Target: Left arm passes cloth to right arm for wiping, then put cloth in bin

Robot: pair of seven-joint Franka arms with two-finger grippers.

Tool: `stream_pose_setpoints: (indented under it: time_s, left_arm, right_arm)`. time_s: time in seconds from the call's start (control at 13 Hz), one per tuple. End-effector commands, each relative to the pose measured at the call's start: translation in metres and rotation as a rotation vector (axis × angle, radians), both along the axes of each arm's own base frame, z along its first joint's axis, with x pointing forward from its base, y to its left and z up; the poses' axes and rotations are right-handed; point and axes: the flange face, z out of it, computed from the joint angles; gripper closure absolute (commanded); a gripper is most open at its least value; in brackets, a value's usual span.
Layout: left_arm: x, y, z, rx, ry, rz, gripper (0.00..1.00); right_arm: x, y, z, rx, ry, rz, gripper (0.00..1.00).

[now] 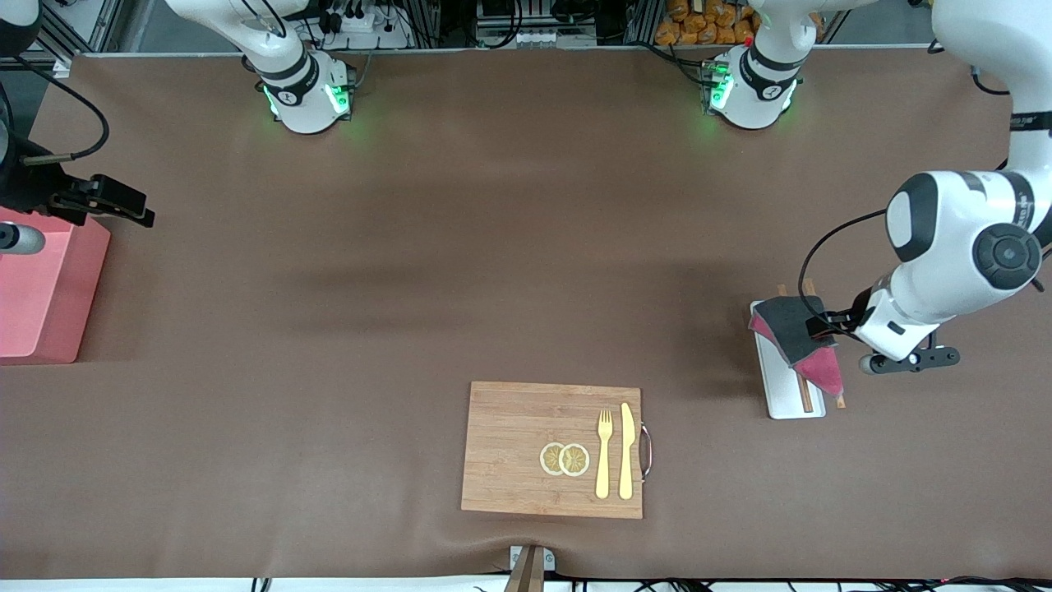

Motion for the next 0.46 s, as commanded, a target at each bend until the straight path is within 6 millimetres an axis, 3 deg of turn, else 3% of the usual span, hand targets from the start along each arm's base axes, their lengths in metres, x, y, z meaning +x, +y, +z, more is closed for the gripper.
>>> stream_pose_setpoints:
  time_s: [0.0, 0.15, 0.38]
  left_arm:
    - [-0.001, 0.000, -0.006, 0.008, -0.003, 0.002, 0.18]
    - [0.000, 0.000, -0.015, 0.006, 0.003, 0.002, 0.30]
    - [0.001, 0.001, -0.020, 0.005, 0.006, 0.005, 0.52]
  right_arm:
    - [0.003, -0.007, 0.005, 0.006, -0.002, -0.016, 0.00]
    - [0.004, -0.012, 0.002, 0.009, 0.004, -0.023, 0.00]
    - [0.018, -0.001, -0.029, 0.080, 0.056, -0.021, 0.00]
